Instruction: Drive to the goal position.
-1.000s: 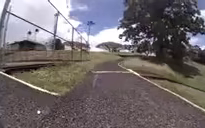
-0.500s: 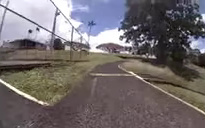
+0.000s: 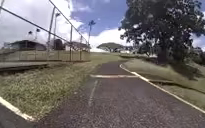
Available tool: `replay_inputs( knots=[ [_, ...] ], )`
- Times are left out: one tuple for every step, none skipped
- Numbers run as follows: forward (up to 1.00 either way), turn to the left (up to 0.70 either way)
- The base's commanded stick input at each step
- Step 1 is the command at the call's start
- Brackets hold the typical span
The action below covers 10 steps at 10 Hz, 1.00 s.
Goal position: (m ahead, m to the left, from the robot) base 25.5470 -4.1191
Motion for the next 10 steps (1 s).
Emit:
replay_inputs(
  knots=[
    [0.7,-0.01],
    [0.7,-0.02],
    [0.7,-0.25],
    [0.7,-0.33],
    [0.7,-0.28],
    [0.7,-0.13],
    [0.7,0.0],
    [0.7,0.0],
    [0.7,0.0],
    [0.7,0.0]
  ],
)
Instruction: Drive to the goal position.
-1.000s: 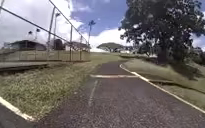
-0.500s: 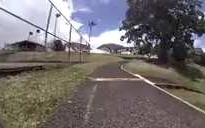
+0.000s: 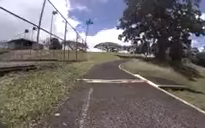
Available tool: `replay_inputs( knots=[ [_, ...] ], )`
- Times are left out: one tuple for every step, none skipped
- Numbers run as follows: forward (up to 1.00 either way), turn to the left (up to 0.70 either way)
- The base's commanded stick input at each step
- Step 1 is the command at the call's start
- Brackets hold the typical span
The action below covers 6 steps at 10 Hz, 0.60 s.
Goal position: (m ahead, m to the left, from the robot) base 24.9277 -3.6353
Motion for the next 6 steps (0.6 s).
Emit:
replay_inputs(
  knots=[
    [0.7,0.0],
    [0.7,0.0],
    [0.7,-0.01],
    [0.7,-0.02],
    [0.7,-0.02],
    [0.7,-0.02]
  ],
)
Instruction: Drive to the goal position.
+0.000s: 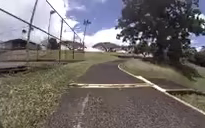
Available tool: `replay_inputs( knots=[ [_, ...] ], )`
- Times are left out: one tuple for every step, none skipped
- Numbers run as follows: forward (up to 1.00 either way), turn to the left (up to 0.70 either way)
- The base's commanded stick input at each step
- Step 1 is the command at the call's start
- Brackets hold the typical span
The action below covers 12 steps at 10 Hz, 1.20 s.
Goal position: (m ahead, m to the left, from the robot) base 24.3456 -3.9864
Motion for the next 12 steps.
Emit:
replay_inputs(
  knots=[
    [0.7,-0.02],
    [0.7,-0.02],
    [0.7,-0.02],
    [0.7,-0.02],
    [0.7,-0.02],
    [0.7,-0.02],
    [0.7,-0.02],
    [0.7,-0.02],
    [0.7,-0.02],
    [0.7,-0.02],
    [0.7,-0.26],
    [0.7,-0.34]
  ],
)
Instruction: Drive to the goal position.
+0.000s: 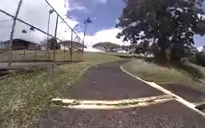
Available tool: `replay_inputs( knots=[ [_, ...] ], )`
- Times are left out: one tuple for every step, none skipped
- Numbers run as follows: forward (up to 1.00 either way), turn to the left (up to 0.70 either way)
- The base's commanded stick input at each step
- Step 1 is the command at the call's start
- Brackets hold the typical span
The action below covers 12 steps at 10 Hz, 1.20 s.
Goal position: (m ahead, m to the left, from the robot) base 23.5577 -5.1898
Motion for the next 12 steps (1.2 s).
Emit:
replay_inputs(
  knots=[
    [0.7,-0.35],
    [0.7,-0.28],
    [0.7,-0.04],
    [0.7,-0.01],
    [0.7,0.0],
    [0.7,0.0],
    [0.7,0.0],
    [0.7,0.0],
    [0.7,0.0],
    [0.7,0.0],
    [0.7,0.0],
    [0.7,0.0]
  ],
)
